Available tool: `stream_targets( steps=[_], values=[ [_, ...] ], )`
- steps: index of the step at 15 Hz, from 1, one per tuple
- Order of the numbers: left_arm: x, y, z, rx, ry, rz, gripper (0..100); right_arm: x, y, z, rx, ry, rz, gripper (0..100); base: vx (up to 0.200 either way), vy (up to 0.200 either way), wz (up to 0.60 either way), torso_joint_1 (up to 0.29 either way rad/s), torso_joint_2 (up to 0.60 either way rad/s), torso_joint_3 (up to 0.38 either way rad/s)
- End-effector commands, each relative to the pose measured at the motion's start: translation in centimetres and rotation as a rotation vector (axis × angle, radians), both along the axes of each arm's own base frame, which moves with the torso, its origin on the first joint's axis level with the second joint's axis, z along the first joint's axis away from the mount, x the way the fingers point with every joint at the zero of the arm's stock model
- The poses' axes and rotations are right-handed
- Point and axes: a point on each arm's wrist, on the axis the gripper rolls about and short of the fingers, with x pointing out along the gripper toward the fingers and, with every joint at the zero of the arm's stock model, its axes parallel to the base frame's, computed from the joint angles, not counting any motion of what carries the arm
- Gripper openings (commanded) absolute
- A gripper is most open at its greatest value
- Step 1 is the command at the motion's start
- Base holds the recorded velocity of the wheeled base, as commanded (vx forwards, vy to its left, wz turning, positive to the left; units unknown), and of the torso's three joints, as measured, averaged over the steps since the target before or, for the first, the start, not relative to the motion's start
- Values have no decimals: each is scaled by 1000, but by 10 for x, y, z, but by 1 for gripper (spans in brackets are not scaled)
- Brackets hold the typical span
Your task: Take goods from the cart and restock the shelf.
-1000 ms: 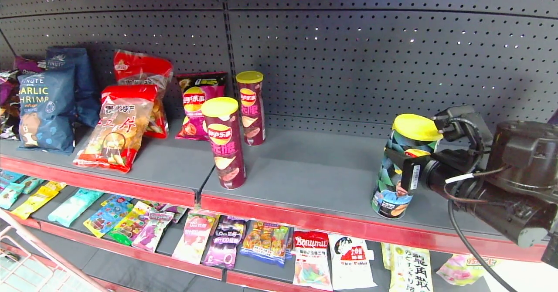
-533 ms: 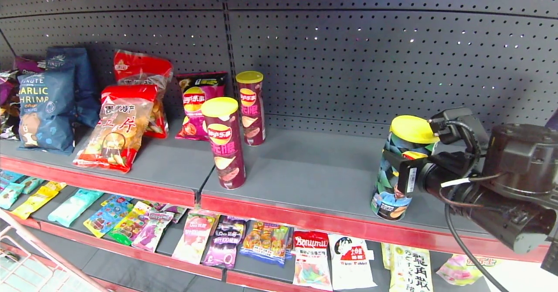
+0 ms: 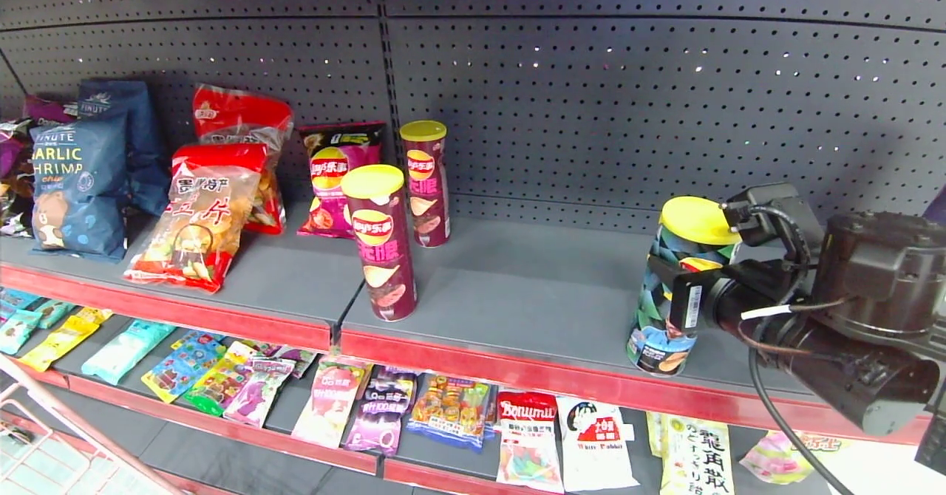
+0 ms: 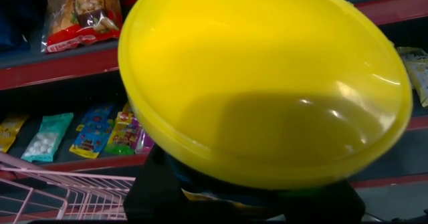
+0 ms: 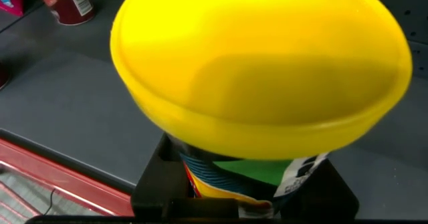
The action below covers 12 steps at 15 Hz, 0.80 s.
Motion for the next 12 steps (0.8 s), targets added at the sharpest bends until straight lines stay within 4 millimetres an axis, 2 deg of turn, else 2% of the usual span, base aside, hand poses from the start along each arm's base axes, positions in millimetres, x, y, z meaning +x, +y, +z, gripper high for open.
stream_targets(
  steps=[1,4,12],
  values=[
    [0,0,0,0,-3,2,0,-1,5,-1,-2,0,-8,0,0,0,0,0,0,0],
    [0,0,0,0,-3,2,0,-2,10,0,7,-5,-16,0,0,0,0,0,0,0],
    [0,0,0,1,-3,3,0,-5,9,1,3,-10,-43,0,0,0,0,0,0,0]
  ],
)
